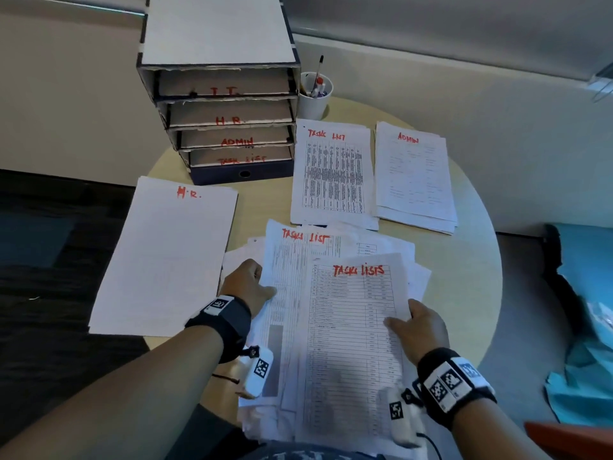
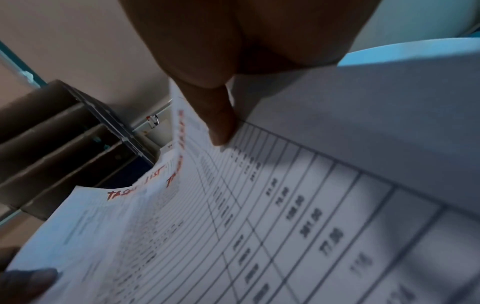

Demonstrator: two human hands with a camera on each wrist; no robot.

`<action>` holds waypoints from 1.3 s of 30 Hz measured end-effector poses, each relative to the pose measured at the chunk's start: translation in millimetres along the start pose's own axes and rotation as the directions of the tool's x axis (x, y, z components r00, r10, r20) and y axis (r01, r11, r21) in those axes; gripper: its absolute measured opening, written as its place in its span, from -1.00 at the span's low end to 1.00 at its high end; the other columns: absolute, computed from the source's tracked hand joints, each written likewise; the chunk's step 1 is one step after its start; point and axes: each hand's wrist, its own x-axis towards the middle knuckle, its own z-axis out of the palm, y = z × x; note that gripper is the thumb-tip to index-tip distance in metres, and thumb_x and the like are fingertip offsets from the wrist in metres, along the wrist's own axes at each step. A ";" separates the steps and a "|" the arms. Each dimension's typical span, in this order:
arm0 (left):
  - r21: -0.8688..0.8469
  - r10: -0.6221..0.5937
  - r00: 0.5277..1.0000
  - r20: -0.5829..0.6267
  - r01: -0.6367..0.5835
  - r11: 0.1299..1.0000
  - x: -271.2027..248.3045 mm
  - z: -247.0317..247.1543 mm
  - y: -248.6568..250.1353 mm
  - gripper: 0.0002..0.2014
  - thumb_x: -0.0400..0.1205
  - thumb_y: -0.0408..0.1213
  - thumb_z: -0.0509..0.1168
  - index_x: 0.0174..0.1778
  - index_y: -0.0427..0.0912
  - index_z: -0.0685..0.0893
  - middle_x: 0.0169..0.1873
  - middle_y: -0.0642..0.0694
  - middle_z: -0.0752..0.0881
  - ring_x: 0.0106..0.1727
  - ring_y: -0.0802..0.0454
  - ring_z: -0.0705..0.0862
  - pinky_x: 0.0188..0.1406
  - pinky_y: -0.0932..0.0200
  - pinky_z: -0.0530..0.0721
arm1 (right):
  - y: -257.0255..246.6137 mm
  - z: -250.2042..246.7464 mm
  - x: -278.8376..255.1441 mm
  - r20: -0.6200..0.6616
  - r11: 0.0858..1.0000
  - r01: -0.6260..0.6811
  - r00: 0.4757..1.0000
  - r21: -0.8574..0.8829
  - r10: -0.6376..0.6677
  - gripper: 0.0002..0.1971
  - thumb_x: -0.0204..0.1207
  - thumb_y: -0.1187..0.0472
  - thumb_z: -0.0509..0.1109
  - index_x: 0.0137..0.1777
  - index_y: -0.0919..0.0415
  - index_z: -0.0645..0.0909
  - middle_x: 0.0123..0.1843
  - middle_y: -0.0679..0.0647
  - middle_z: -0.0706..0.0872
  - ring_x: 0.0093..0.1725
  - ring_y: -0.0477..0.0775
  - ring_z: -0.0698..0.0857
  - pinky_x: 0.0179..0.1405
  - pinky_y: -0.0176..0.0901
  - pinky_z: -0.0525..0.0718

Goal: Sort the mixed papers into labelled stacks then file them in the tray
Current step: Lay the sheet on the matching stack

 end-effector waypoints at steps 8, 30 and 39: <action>-0.049 0.036 0.999 -0.029 -0.037 0.998 -4.4 -15.0 -7.0 -0.55 0.45 -0.20 0.56 -0.44 -0.10 0.34 -0.49 0.01 0.40 -0.42 0.01 0.35 -0.46 0.19 0.31 | 1.7 -23.3 -6.4 0.080 0.887 0.026 0.994 0.460 -0.071 -0.77 0.42 0.51 0.54 -0.03 0.20 0.81 -0.15 0.03 0.89 -0.11 0.01 0.86 -0.16 -0.24 0.76; 0.168 0.128 0.990 0.051 -0.135 0.977 -33.7 19.9 -0.2 -0.38 0.38 0.03 0.49 0.35 -0.04 0.53 0.23 -0.08 0.51 0.22 -0.06 0.56 0.19 0.08 0.59 | 33.5 -43.8 -7.6 0.307 0.457 -0.166 0.918 0.874 -0.253 -0.61 0.24 0.51 0.57 0.10 0.35 0.76 0.05 0.32 0.83 -0.05 0.24 0.84 -0.19 0.00 0.82; 0.420 -0.111 0.986 0.128 0.048 0.906 -3.7 39.6 8.4 -0.08 0.28 0.06 0.56 0.45 0.08 0.17 0.16 -0.13 0.50 0.13 -0.19 0.63 0.07 -0.12 0.73 | 71.3 -51.4 -15.4 0.353 0.009 -0.364 0.896 0.931 -0.271 -0.42 0.72 0.43 -0.48 0.72 0.34 -0.03 0.70 0.50 0.09 0.70 0.51 0.07 0.65 0.44 -0.13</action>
